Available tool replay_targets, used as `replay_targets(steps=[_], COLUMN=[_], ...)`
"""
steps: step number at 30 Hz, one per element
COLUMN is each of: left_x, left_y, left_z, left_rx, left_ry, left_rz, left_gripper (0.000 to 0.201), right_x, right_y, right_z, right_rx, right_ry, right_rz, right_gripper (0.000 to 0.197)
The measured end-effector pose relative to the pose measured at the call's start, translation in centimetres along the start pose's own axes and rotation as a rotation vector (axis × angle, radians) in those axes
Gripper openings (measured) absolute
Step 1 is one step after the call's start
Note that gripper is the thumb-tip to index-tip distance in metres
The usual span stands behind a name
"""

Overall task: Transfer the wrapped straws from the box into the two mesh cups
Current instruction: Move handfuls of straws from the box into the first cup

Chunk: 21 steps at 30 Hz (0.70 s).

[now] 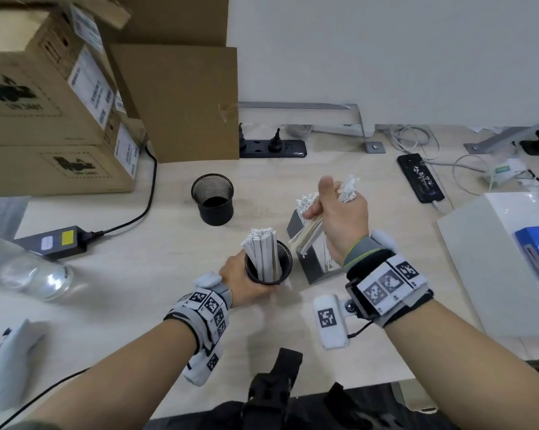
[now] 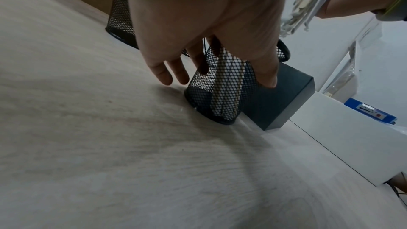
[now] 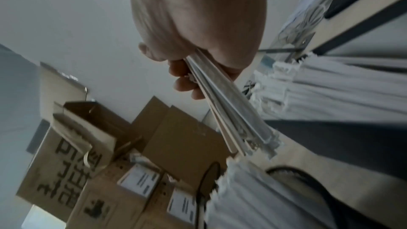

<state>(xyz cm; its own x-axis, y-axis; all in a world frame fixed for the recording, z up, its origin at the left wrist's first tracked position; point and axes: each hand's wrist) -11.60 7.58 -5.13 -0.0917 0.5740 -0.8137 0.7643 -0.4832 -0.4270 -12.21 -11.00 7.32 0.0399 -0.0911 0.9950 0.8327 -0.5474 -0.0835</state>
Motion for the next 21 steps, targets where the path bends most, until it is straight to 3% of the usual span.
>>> replay_targets(steps=[6, 7, 9, 11, 14, 18, 21], left_x=[0.3, 0.3, 0.4, 0.8, 1.1, 0.7, 1.3], left_y=[0.1, 0.1, 0.2, 0.2, 0.4, 0.5, 0.8], left_z=[0.0, 0.0, 0.0, 0.1, 0.2, 0.4, 0.5], left_rx=[-0.014, -0.020, -0.017, -0.001, 0.009, 0.001, -0.010], left_ry=[0.025, 0.022, 0.020, 0.026, 0.019, 0.023, 0.029], left_rz=[0.011, 0.016, 0.010, 0.015, 0.020, 0.032, 0.023], left_gripper=[0.072, 0.072, 0.072, 0.069, 0.068, 0.070, 0.063], right_x=[-3.6, -4.2, -5.1, -6.0, -6.7, -7.0, -7.5], right_y=[-1.3, -1.5, -1.9, -2.1, -1.9, -2.3, -3.0], right_z=[2.2, 2.5, 2.8, 2.8, 2.3, 1.7, 1.6], right_rx=[0.099, 0.127, 0.204, 0.271, 0.334, 0.434, 0.581], right_ry=[-0.131, -0.182, -0.321, -0.489, -0.629, -0.797, -1.000], right_rz=[0.135, 0.145, 0.123, 0.073, -0.042, -0.299, -0.385], right_gripper=[0.071, 0.066, 0.036, 0.027, 0.053, 0.060, 0.079])
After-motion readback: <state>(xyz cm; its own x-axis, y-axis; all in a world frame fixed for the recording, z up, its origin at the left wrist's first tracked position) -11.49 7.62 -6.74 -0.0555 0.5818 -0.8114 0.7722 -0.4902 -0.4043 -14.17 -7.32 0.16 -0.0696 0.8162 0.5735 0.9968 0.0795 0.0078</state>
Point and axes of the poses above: each hand's wrist, its own y-axis towards the middle knuckle, its own z-axis out of the palm, x = y × z, and after that the axes turned 2 degrees about x, right-handed
